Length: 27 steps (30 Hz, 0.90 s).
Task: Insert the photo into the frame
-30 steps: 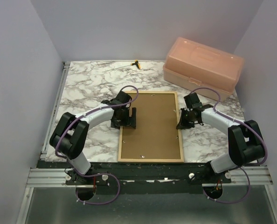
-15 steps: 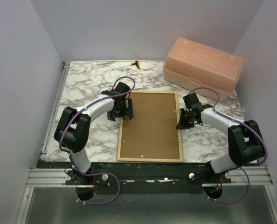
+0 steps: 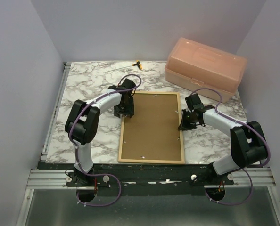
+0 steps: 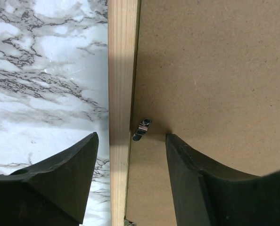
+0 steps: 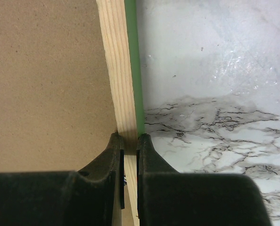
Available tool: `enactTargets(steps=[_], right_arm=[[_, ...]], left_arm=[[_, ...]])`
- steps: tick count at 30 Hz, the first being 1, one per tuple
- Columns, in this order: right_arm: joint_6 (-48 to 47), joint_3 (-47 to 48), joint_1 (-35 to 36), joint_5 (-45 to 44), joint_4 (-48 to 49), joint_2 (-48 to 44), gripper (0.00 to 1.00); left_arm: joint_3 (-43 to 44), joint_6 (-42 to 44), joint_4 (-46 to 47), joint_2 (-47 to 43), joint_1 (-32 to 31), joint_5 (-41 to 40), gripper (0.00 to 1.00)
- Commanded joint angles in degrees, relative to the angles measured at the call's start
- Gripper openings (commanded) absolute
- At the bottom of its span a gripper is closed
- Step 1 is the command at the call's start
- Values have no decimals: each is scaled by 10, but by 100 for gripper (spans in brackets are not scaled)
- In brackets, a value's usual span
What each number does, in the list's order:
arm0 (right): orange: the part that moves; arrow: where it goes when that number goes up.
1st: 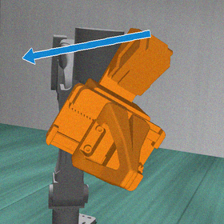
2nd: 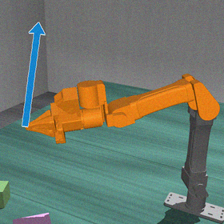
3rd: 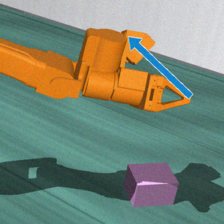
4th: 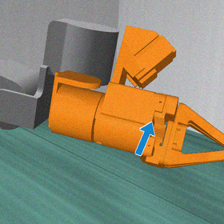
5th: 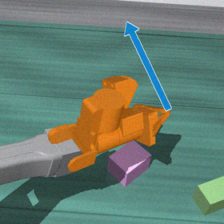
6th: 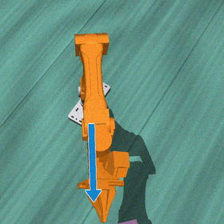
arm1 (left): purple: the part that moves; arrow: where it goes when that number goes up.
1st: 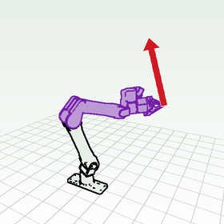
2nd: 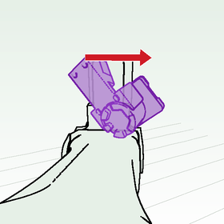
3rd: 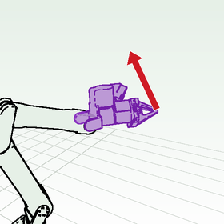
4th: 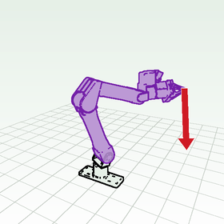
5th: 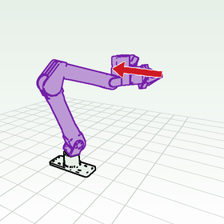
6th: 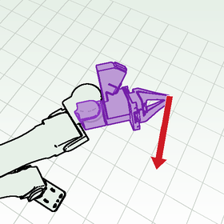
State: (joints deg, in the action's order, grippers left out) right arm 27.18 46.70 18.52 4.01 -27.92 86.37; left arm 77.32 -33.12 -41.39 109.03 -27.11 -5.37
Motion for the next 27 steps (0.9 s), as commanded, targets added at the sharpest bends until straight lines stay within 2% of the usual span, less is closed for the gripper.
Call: enactTargets(steps=[1,15,27], right_arm=[[17,-10,2,-3,9,13,0],[18,-2,2,-11,8,19,0],[22,-1,1,-4,5,17,0]], left_arm=[[50,23,-27,31,8,-11,57],[42,40,-19,57,11,4,0],[21,49,1,21,11,0,0]])
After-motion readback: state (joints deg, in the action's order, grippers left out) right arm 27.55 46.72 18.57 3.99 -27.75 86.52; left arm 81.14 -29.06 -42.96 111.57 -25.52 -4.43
